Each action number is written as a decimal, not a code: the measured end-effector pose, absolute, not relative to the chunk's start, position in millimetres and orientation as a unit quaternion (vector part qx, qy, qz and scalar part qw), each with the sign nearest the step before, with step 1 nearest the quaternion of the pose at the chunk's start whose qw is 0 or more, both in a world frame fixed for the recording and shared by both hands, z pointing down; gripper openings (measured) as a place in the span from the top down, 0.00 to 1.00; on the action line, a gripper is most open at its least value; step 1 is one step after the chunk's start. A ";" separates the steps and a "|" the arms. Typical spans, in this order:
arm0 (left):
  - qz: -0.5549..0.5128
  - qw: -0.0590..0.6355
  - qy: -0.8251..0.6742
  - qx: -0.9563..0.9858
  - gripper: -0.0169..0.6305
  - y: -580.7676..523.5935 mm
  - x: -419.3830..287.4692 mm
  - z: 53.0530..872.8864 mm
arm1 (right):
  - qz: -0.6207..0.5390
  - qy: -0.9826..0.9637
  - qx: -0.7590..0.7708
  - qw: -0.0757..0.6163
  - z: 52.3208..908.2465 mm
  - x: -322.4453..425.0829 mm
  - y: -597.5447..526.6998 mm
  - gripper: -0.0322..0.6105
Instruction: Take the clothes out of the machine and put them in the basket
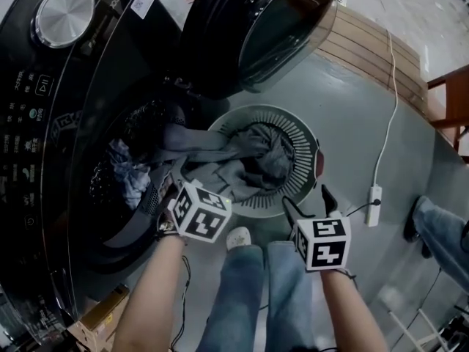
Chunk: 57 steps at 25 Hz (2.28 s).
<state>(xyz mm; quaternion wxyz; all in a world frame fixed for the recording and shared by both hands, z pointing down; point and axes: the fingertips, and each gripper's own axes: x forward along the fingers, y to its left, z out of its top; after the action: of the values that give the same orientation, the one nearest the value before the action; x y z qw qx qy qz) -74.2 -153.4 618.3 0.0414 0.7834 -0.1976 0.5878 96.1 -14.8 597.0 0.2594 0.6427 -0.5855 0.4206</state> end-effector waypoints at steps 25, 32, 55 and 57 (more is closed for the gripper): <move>0.645 -0.077 -0.172 0.740 0.89 -212.6 -132.1 673.7 | 0.430 -0.611 0.609 0.267 623.1 44.8 -45.5 0.36; 0.498 0.164 -0.139 0.840 0.89 -162.0 -43.3 640.2 | 0.432 -0.591 0.632 0.255 618.4 65.8 -44.4 0.40; 0.448 0.206 -0.244 0.835 0.29 -154.7 -46.7 616.3 | 0.431 -0.597 0.627 0.255 616.2 72.9 -47.1 0.45; 0.467 0.187 -0.263 0.823 0.29 -163.3 -72.1 613.6 | 0.430 -0.604 0.620 0.257 616.5 65.6 -52.5 0.45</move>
<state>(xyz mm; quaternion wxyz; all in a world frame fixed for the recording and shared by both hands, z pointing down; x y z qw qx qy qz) -72.1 -163.3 613.6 0.1867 0.8233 -0.2630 0.4670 65.6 -52.5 616.5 0.2570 0.6200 -0.6042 0.4295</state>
